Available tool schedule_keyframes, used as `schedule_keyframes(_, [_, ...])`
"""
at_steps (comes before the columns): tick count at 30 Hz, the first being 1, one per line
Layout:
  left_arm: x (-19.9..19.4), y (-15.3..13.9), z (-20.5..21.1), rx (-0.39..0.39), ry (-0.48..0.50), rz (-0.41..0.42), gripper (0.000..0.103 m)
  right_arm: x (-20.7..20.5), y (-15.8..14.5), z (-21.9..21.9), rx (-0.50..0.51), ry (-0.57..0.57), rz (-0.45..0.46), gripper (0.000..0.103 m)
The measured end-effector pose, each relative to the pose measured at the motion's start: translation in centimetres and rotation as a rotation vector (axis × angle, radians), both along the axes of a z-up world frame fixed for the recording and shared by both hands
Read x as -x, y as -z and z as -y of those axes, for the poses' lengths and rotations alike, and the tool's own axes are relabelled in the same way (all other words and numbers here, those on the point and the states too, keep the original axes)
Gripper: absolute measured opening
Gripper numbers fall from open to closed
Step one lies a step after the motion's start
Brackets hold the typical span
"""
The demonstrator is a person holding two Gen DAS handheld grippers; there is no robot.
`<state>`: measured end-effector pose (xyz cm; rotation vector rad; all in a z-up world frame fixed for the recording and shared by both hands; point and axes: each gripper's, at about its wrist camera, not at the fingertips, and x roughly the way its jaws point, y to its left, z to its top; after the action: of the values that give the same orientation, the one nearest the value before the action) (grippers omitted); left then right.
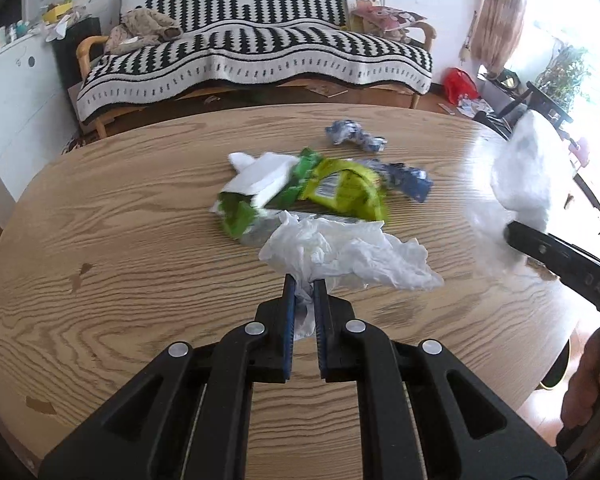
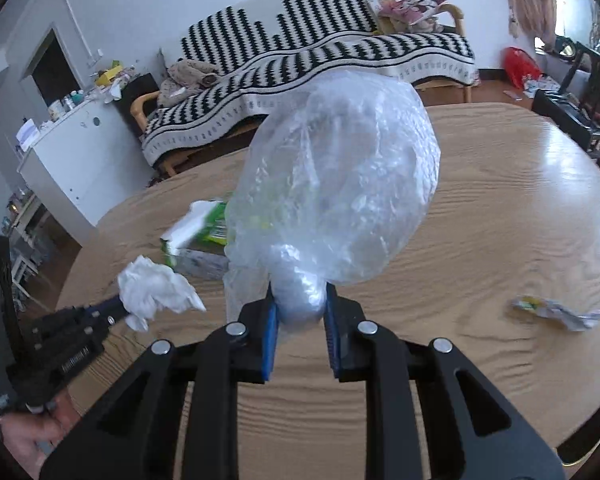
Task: Collect trash
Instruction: 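Grasp the white tissue with the left tool while the right tool grasps the clear plastic bag, then carry both to the bin and open both tools to drop them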
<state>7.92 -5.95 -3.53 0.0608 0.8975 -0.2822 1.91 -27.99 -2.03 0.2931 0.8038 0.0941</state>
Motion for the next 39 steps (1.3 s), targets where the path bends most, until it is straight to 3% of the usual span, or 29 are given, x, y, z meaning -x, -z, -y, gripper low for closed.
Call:
schedule_keyframes(14, [2.5, -0.6, 12.9, 0.031, 0.173, 0.015, 0.008, 11.2, -1.7, 15.6, 0.075, 0.192, 0.026, 0.021])
schedule_keyframes(28, [9.0, 0.6, 27.5, 0.073, 0.451, -0.006, 0.008, 24.9, 1.0, 33.2, 0.052, 0.522, -0.015, 0.021])
schedule_keyframes(33, [12.0, 1.8, 33.3, 0.101, 0.553, -0.037, 0.008, 28.2, 2.4, 37.6, 0.025, 0.591, -0.066, 0.021])
schedule_keyframes(39, [15.6, 5.0, 39.5, 0.086, 0.663, -0.085, 0.008, 30.1, 6.3, 42.1, -0.021, 0.646, -0.228, 0.021])
